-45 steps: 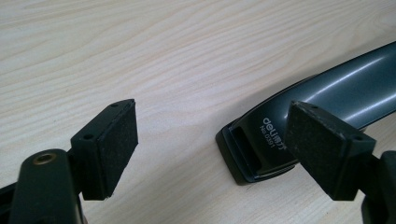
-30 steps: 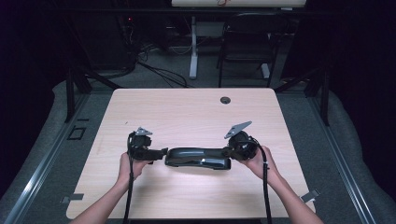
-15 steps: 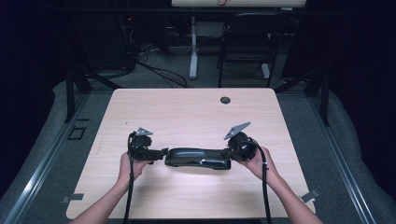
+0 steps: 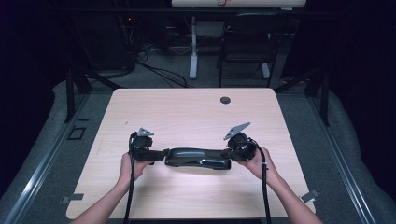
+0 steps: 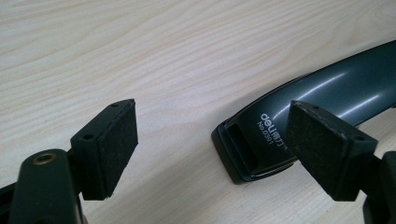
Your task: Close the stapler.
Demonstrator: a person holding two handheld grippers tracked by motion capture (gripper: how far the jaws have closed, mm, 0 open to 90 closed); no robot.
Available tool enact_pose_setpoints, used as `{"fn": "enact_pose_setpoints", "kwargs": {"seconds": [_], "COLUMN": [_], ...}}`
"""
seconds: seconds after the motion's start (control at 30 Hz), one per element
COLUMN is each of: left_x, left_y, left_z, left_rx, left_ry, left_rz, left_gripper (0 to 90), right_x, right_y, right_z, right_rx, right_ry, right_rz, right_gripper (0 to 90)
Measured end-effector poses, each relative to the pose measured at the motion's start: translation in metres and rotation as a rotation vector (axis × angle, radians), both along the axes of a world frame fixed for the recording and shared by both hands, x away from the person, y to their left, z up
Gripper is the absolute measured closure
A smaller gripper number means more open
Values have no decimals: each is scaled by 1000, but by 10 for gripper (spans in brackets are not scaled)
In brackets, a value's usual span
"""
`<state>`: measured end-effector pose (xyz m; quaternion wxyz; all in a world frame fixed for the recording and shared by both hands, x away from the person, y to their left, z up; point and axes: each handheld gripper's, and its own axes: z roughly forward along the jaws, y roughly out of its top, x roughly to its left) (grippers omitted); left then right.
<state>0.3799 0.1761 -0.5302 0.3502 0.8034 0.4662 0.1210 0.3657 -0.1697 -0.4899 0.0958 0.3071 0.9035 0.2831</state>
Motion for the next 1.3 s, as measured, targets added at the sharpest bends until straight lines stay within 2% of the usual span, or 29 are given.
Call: {"fn": "enact_pose_setpoints", "kwargs": {"seconds": [0.03, 0.13, 0.43, 0.6, 0.77, 0.97, 1.1, 1.13, 1.3], "left_x": [0, 0, 0, 0, 1, 1, 1, 1, 1], "left_y": [-1, 0, 1, 1, 1, 1, 1, 1, 2], "left_z": [0, 0, 0, 0, 0, -1, -1, -1, -1], "left_rx": [-3, -3, -6, -8, -8, -9, -9, -10, -11], "left_ry": [1, 0, 4, 2, 4, 2, 4, 4, 6], "left_rz": [4, 4, 7, 8, 6, 7, 6, 5, 9], "left_gripper": [174, 174, 174, 174, 174, 174, 173, 173, 172], "right_x": [1, 1, 1, 0, -2, -2, -2, -2, -2], "right_y": [1, -1, 1, 3, 3, 2, -1, 0, 3], "right_z": [-3, -3, -2, 0, 7, 11, 18, 18, 16], "right_rx": [-12, 7, -8, -33, -17, -12, 30, 15, 16], "right_ry": [12, 9, 1, -12, -36, -41, -48, -45, -49], "right_rz": [3, 0, 2, 7, 0, -6, -19, -18, -28], "right_gripper": [900, 900, 886, 876, 858, 822, 745, 722, 580]}}
